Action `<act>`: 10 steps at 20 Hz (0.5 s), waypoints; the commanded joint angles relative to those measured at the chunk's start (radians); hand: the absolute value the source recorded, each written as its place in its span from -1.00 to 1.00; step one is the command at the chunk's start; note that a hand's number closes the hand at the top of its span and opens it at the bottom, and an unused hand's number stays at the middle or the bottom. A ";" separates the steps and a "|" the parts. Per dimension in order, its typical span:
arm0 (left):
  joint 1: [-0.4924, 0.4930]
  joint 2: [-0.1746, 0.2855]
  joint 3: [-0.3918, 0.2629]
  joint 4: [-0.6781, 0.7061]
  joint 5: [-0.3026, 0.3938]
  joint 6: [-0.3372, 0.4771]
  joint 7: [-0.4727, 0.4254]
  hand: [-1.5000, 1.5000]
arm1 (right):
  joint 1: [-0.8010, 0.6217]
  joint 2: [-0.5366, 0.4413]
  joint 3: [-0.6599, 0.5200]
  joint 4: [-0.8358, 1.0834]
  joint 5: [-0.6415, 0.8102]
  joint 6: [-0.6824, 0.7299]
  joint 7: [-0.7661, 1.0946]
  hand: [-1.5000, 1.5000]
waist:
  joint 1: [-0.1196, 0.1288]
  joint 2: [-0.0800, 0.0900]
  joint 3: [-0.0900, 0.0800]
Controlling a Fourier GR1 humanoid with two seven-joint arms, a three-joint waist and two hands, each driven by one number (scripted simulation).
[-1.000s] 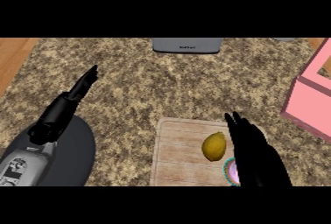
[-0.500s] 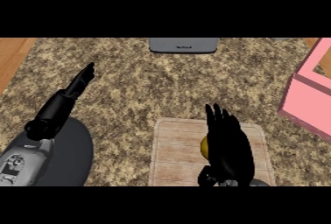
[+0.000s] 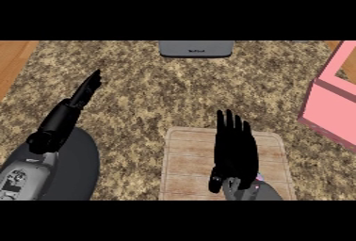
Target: Pick the lemon from the cutting board and place it in the cardboard box
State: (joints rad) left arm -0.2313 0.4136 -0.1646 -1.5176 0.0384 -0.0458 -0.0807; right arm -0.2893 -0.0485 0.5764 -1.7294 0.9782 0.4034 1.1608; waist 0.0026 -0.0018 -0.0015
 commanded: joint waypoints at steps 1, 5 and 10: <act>0.004 0.003 0.015 -0.014 0.005 -0.014 0.004 0.00 | 0.001 0.046 -0.002 0.019 0.046 0.079 0.209 -1.00 | -0.002 -0.001 0.001; 0.009 -0.034 -0.005 -0.001 -0.036 0.006 -0.006 0.00 | -0.031 0.047 -0.035 0.076 0.057 0.064 0.155 -1.00 | 0.000 0.001 0.001; 0.005 -0.010 0.047 -0.006 -0.017 -0.040 -0.007 0.00 | 0.041 0.038 -0.107 0.036 0.066 0.098 0.053 -1.00 | -0.004 0.001 0.001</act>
State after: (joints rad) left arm -0.2254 0.3967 -0.1395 -1.5293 0.0221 -0.0649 -0.0793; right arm -0.2483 -0.0247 0.5083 -1.7048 1.0344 0.4362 1.1071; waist -0.0008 -0.0012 -0.0005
